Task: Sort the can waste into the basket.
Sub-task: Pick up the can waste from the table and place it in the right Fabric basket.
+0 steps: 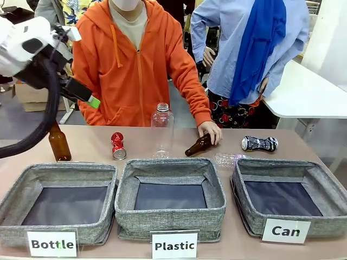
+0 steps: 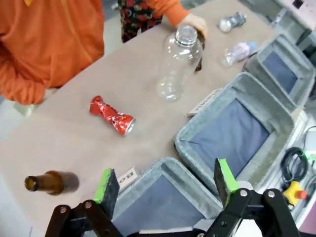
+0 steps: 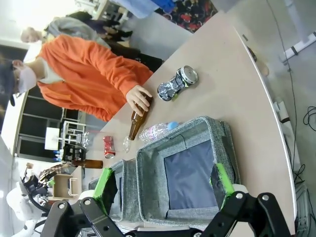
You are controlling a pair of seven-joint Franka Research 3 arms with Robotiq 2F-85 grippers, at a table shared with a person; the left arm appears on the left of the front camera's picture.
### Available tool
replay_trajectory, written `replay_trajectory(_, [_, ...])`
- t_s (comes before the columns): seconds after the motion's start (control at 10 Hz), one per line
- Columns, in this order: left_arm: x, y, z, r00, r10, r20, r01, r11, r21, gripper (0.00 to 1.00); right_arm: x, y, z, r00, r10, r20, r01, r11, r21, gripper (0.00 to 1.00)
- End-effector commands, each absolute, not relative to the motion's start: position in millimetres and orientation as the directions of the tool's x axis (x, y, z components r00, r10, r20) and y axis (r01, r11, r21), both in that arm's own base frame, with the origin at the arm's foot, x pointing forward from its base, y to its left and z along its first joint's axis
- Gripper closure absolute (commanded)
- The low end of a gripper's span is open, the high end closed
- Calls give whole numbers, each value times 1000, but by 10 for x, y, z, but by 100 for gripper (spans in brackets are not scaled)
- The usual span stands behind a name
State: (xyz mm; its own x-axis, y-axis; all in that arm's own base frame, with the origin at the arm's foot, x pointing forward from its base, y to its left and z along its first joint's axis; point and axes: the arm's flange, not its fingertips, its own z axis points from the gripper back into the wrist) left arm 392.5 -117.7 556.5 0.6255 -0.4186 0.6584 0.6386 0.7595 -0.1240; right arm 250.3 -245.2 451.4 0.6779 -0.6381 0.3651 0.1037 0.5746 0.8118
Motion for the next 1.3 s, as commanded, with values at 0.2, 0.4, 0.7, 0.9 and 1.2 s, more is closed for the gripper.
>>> replay_trajectory(0.2, [4185,-1427,5545,614,-469,635,618,786,-17,0,2518,-2490,4518,670,-631,391,72,580,812,0])
replay_trajectory(0.4, [4573,-1573,5491,574,-507,643,638,769,37,0,2518,-2490,4518,670,-631,391,72,580,812,0])
replay_trajectory(0.7, [5173,-1747,5217,610,-537,583,632,774,51,0,2518,-2490,4518,670,-631,391,72,580,812,0])
replay_trajectory(0.9, [5303,-1523,5148,661,-515,546,663,741,-105,0,2518,-2490,4518,670,-631,391,72,580,812,0])
replay_trajectory(1.2, [4866,-550,5591,621,-417,664,728,621,-291,0,2518,-2490,4518,670,-631,391,72,580,812,0])
